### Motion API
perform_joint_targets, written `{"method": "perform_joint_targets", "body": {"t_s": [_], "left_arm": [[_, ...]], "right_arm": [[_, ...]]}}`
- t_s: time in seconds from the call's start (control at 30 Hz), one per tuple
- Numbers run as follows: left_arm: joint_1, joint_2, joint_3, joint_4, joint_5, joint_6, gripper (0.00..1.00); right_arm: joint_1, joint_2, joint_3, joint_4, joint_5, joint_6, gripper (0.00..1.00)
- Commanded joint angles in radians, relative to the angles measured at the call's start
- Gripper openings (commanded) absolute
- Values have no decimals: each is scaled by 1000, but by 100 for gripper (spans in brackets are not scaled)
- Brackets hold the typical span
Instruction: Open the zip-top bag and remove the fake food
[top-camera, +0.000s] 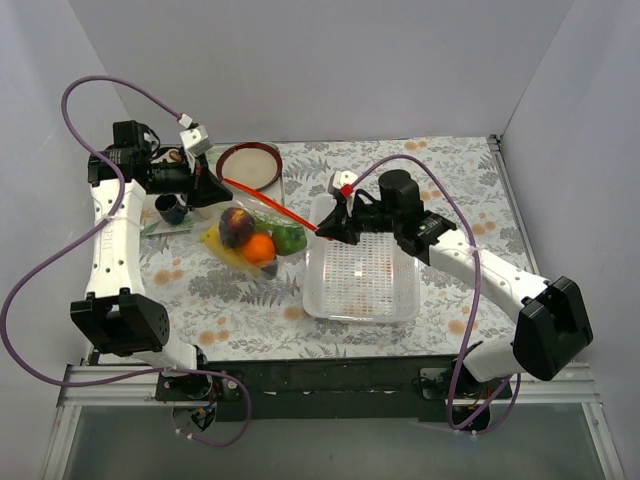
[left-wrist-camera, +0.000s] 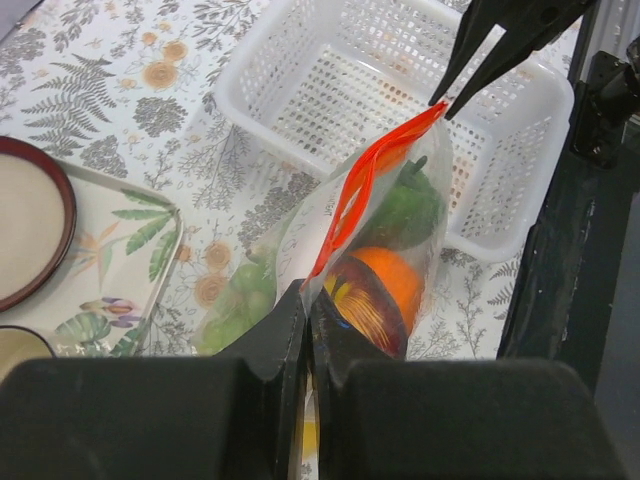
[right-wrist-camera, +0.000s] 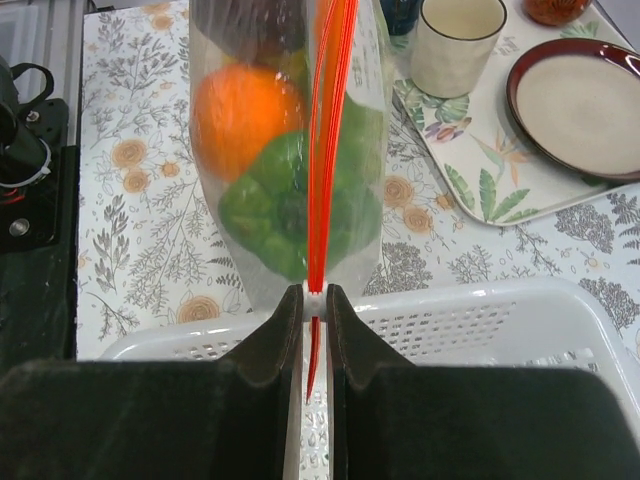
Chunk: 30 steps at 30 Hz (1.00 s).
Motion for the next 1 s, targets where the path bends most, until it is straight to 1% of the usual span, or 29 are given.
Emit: {"method": "perform_joint_targets", "body": {"t_s": [0.0,0.13,0.33,0.4,0.43,0.5,0.53,0.57,0.7,0.8,0.87,0.93,0.97], "left_arm": [[53,-1,11,60,15,30,0],[57,-1,-18,46,45,47,0],[63,-4,-81,67,23,56,0],[66,-1,-93,66,32,58,0],[66,2,-104,66,36,59,0],[65,7,-113,61,65,67,0],[66,9,-117,58,75,65,0],[65,9,-119,57,94,65,0],[66,9,-121,63,87,54,0],[69,9,-127,66,61,56,0],[74,10,-130,71,58,56,0],[74,15,-127,58,87,64,0],[76,18,-124,46,101,67,0]], "right_arm": [[-22,-46,-37,-22,26,9,1],[-24,-49,-46,-21,26,15,2],[-25,-66,-66,-31,49,12,2],[-25,-72,-77,-27,49,12,6],[-25,-73,-78,-27,45,12,11],[-25,-70,-66,-30,33,12,16],[-25,-61,-58,-34,25,14,20],[-25,-55,-49,-40,22,15,22],[-27,-36,-23,-99,28,-12,24],[-25,-61,-50,-103,60,-20,24],[-27,-76,-95,-77,80,-22,24],[-27,-87,-113,-61,77,-3,26],[-27,-83,-92,-44,77,3,31]]}}
